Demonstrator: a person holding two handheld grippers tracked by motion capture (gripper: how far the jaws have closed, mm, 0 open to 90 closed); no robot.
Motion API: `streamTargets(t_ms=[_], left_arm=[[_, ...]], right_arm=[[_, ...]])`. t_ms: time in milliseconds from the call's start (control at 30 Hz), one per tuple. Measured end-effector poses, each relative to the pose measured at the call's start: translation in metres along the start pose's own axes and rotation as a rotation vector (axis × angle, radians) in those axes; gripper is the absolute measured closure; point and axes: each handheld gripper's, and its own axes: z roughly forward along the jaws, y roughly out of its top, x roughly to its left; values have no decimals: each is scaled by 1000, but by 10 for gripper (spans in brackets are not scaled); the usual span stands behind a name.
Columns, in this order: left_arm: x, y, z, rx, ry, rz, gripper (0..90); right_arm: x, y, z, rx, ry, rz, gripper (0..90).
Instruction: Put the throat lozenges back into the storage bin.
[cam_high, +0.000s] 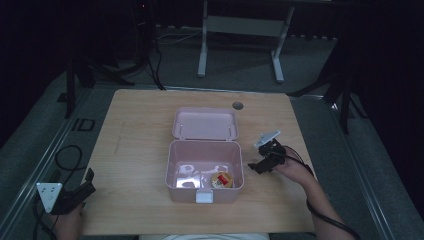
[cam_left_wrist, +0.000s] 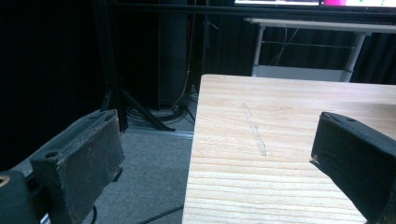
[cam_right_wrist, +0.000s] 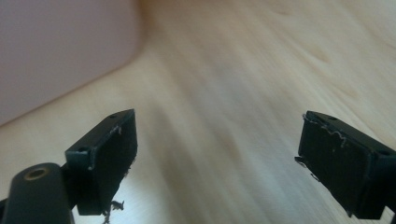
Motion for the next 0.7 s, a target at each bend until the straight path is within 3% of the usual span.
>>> streamTargets(t_ms=[100, 133, 167, 200, 233, 467, 500, 600, 633, 700], left_arm=[[0, 0, 0, 0, -1, 1, 25], [0, 0, 0, 0, -1, 1, 24], [0, 0, 0, 0, 0, 0, 24], [0, 0, 0, 0, 0, 0, 24], [0, 0, 0, 1, -2, -1, 24], [0, 0, 0, 0, 1, -1, 24], [0, 0, 0, 1, 0, -1, 24], [0, 0, 0, 1, 1, -2, 25], [0, 0, 0, 1, -1, -4, 24], [0, 0, 0, 1, 0, -3, 25]], right_arm=[[-6, -13, 5, -39, -44, 63, 110], [-6, -13, 5, -39, -44, 63, 110], [-10, -21, 7, -59, -73, 97, 109], [-10, -21, 7, -59, -73, 97, 109], [-12, -28, 7, -80, -126, 119, 109], [-18, -51, 8, -103, -187, 206, 109], [-18, -54, 6, -115, -218, 221, 109], [-19, -59, 1, -143, -237, 259, 110], [-21, -65, -2, -157, -250, 297, 109], [-23, -71, -4, -158, -262, 323, 110]])
